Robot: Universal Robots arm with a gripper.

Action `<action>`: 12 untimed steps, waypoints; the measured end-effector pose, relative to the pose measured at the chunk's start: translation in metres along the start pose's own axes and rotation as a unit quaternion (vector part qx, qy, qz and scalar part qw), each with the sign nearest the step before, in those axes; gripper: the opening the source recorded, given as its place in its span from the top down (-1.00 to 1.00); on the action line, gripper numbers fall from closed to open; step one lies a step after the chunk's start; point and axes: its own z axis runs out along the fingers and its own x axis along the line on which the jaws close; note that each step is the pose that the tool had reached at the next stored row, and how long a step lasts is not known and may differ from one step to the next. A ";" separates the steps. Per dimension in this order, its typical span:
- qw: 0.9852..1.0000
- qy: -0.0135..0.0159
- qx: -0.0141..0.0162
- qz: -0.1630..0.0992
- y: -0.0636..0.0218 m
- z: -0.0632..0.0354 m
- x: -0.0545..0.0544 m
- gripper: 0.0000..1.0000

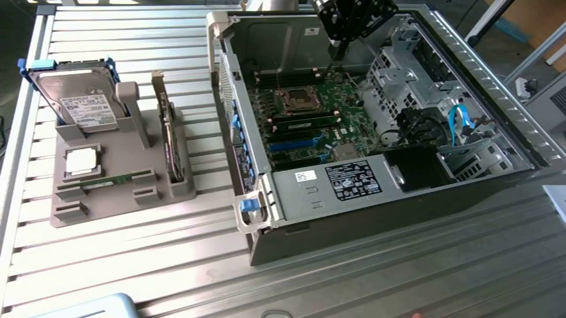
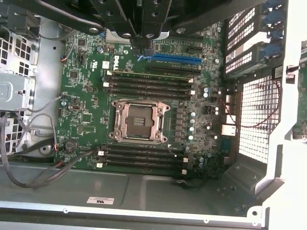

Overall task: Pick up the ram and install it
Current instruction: 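Press down the ram until it locks into place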

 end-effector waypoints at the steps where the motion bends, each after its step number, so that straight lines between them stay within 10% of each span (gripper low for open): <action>1: 1.000 0.000 0.000 0.000 0.0000 0.0000 0.000 0.80; 12: 1.000 -0.007 0.000 0.016 0.0000 0.0004 0.000 0.80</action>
